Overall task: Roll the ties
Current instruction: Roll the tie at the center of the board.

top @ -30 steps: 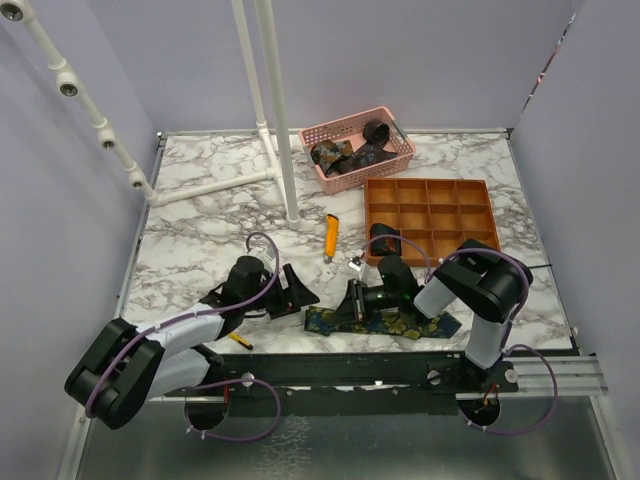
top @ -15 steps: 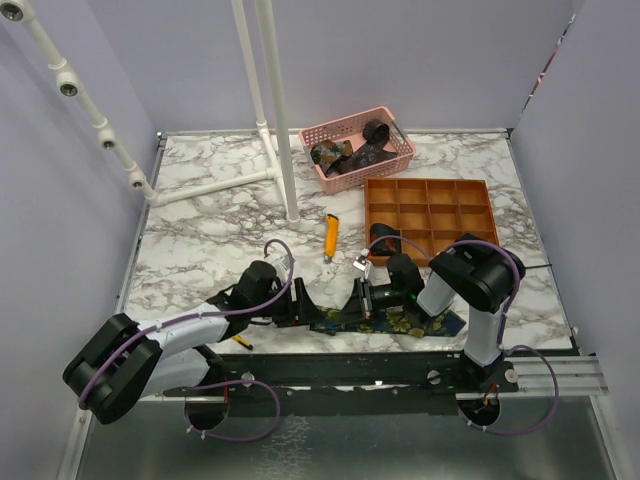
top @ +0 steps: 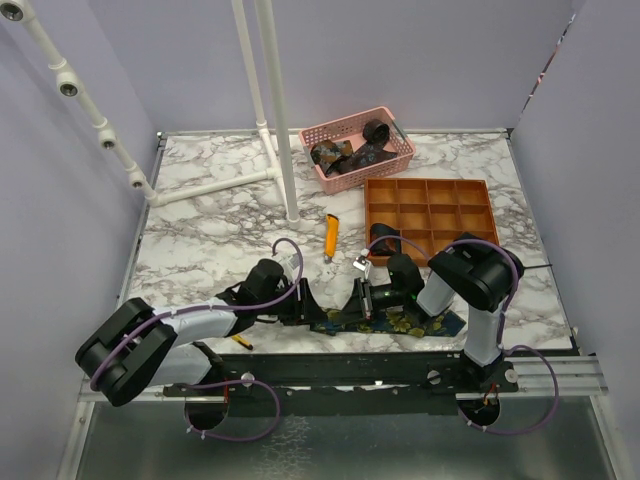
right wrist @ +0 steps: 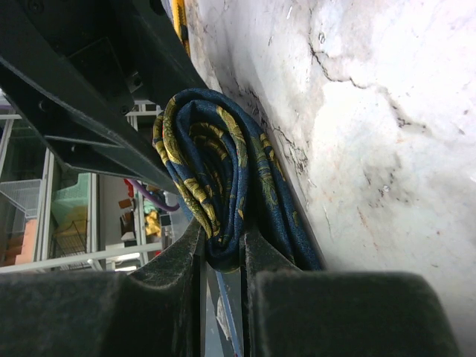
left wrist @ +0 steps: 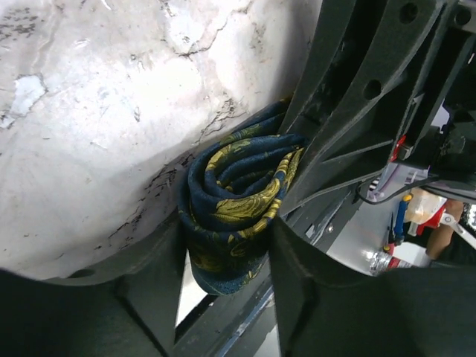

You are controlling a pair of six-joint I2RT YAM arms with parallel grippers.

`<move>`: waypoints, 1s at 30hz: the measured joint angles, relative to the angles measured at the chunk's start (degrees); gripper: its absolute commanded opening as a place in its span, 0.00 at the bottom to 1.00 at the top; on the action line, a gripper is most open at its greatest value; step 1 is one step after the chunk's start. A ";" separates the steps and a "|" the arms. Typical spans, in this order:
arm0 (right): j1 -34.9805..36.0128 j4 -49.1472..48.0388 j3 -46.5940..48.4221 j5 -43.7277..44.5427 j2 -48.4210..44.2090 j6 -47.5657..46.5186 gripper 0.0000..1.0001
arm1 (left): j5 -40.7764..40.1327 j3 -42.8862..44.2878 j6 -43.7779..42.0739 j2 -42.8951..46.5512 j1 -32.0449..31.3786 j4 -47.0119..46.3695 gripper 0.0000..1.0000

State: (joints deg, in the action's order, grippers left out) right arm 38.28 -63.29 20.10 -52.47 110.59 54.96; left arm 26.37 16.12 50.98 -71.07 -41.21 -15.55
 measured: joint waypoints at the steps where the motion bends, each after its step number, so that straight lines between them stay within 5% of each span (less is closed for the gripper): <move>1: 0.00 -0.02 0.02 -0.04 0.02 0.02 0.05 | 0.00 -0.02 -0.02 -0.17 -0.13 -0.02 0.42; 4: 0.00 -0.13 0.04 -0.26 0.11 0.04 0.05 | -0.07 -0.02 -0.02 0.09 -0.72 -0.31 0.36; 8: 0.00 -0.57 0.09 -1.01 0.42 0.28 0.07 | -0.85 -0.20 -0.26 1.84 -2.23 -0.24 0.07; 9: -0.02 -0.55 0.09 -1.07 0.42 0.39 0.14 | -1.36 -0.31 -0.28 2.60 -2.86 -0.22 0.00; 16: 0.15 6.93 0.48 0.04 -6.56 1.20 0.89 | -3.67 -0.33 -0.74 5.99 -4.33 3.06 0.00; 18: 0.15 13.25 0.96 2.56 -12.11 -0.39 0.99 | -5.38 1.05 -1.03 7.61 -4.63 7.26 0.00; 25: -0.13 44.65 4.48 18.56 -32.20 -8.15 0.99 | -16.06 9.25 -0.81 11.39 -4.83 24.50 0.00; 30: -0.13 60.94 7.23 29.64 -42.16 -12.76 0.84 | -25.29 15.08 1.25 9.38 -4.96 37.53 0.00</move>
State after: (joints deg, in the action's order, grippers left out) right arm 38.15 -2.35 27.33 -22.83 68.42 42.19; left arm 1.08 31.20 52.23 -61.69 -46.17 21.98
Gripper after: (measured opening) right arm 0.914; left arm 0.214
